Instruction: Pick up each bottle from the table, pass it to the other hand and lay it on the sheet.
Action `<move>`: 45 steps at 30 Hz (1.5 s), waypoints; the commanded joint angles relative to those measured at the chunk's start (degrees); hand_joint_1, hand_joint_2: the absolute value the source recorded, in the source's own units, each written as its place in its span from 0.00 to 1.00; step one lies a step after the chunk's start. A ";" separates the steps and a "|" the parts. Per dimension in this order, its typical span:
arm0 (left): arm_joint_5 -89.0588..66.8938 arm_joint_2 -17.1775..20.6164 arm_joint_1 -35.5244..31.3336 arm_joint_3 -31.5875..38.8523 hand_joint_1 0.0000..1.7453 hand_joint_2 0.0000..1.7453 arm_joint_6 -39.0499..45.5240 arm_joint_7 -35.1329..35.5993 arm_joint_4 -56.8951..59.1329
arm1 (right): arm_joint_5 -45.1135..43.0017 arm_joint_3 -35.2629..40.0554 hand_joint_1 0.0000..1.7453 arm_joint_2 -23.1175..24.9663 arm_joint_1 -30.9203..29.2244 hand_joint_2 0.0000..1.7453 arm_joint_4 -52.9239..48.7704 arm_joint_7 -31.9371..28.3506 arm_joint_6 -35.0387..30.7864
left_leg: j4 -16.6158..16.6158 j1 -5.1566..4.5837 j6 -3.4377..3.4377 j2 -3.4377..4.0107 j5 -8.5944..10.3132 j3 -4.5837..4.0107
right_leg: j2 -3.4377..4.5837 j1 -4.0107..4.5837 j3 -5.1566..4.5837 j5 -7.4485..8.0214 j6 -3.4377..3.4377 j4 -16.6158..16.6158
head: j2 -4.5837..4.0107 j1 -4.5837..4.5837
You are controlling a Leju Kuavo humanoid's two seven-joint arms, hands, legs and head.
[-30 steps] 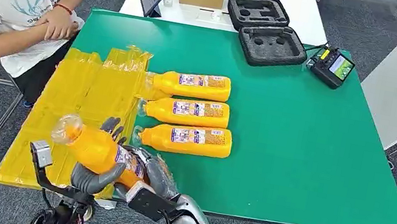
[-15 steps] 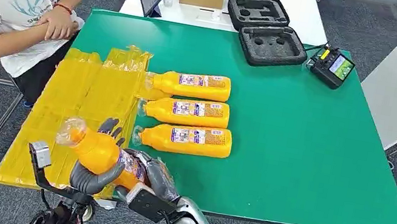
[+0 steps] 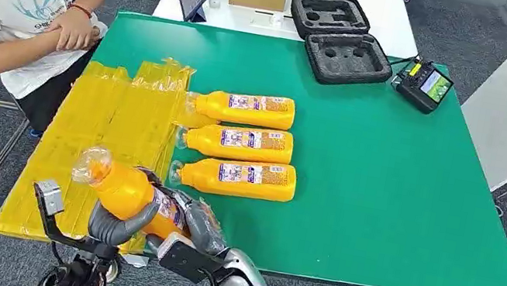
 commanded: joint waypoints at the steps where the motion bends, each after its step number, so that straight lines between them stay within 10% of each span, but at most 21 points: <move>1: -0.87 -0.89 -6.75 -3.54 1.00 1.00 0.83 0.45 3.67 | 2.70 4.81 1.00 1.46 -2.93 1.00 -0.35 1.51 -0.87 | 0.06 0.04 -0.06 -0.16 -0.05 0.06 | -0.11 0.04 0.11 -0.09 -0.05 0.05 | 0.00 0.00; 12: -0.60 -0.83 -6.90 -3.41 1.00 1.00 2.08 0.12 3.47 | 3.07 4.45 0.97 1.85 -3.17 1.00 1.47 1.43 -2.50 | 0.02 0.04 -0.07 -0.15 -0.09 0.18 | -0.09 0.04 0.23 -0.12 -0.05 0.01 | 0.00 0.02; 13: -0.56 -0.90 -6.81 -3.03 1.00 1.00 2.79 -0.09 3.23 | 3.15 3.84 0.00 2.09 -3.05 1.00 1.35 0.98 -4.18 | 0.01 0.04 -0.07 -0.14 -0.06 0.17 | -0.09 0.04 0.21 -0.10 -0.05 0.00 | 0.00 0.00; 14: -1.16 -0.79 -6.77 -2.69 1.00 1.00 3.89 -0.56 2.99 | 2.91 3.64 0.00 1.83 -3.07 0.00 0.79 0.64 -4.62 | 0.01 0.03 -0.06 -0.13 -0.04 0.11 | -0.08 0.03 0.15 -0.07 -0.04 0.00 | 0.00 0.00; 25: -17.72 -0.20 -6.52 0.08 1.00 1.00 21.90 -6.90 2.00 | 13.58 -3.45 0.00 -0.98 4.89 0.00 -20.77 -2.97 -23.65 | 0.02 0.03 -0.06 -0.11 -0.07 0.13 | -0.07 0.03 0.19 -0.10 -0.04 0.01 | 0.00 0.02; 31: -34.27 -0.04 -5.81 1.29 1.00 1.00 43.24 -10.19 0.17 | 26.96 -10.82 0.00 0.75 15.53 0.00 -47.61 -4.31 -23.65 | 0.05 0.08 -0.10 0.06 -0.20 0.09 | 0.01 0.08 0.13 -0.09 -0.09 0.04 | 0.00 0.07; 39: -39.36 1.05 -6.31 1.07 1.00 1.00 49.04 -10.19 0.11 | 26.59 -10.10 0.00 1.00 15.35 0.00 -47.52 -4.31 -23.65 | 0.00 0.04 -0.06 -0.20 -0.08 0.08 | -0.30 -0.04 0.18 -0.15 -0.06 0.00 | 0.00 -0.13; 45: -71.86 -4.28 -11.43 19.80 1.00 1.00 50.06 -10.19 0.50 | 25.74 -9.76 0.00 1.08 15.03 0.00 -50.42 -4.31 -23.65 | 0.04 0.08 -0.10 -0.18 -0.09 0.07 | -0.28 0.02 0.16 -0.13 -0.08 0.02 | 0.00 -0.11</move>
